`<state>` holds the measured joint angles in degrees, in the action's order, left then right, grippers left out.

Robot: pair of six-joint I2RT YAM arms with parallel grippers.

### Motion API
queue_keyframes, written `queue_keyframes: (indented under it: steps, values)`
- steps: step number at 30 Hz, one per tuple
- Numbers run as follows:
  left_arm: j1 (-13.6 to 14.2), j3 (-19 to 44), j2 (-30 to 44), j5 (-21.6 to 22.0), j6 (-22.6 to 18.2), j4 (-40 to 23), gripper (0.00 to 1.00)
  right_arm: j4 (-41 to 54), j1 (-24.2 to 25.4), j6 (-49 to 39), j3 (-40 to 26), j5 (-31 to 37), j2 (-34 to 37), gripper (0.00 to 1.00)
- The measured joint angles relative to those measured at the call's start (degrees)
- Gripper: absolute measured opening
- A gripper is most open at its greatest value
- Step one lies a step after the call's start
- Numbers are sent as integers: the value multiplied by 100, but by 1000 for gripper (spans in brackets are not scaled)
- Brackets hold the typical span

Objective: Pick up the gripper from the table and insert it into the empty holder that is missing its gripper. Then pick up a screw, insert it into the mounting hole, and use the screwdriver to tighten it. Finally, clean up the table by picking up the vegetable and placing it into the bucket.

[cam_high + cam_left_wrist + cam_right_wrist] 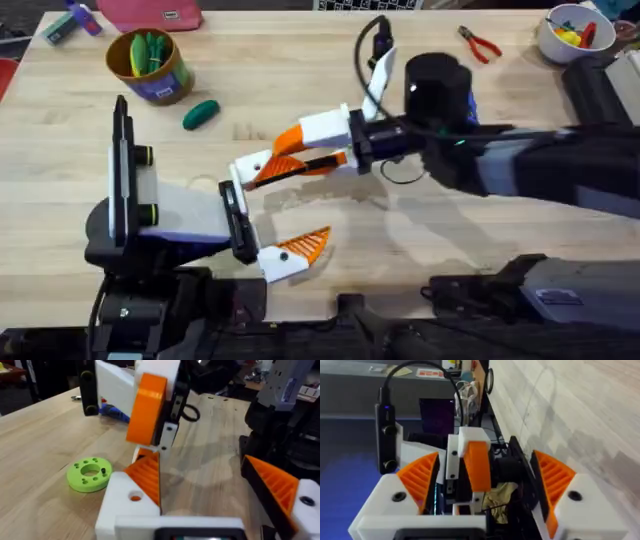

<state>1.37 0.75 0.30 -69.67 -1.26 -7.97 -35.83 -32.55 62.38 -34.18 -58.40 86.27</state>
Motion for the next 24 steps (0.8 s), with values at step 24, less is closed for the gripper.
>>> queue_keyframes:
  steps: [24]
  values:
    - [0,0,2,0,0,0,987,9227,1149,-4129,-4068,4030,-1179,993]
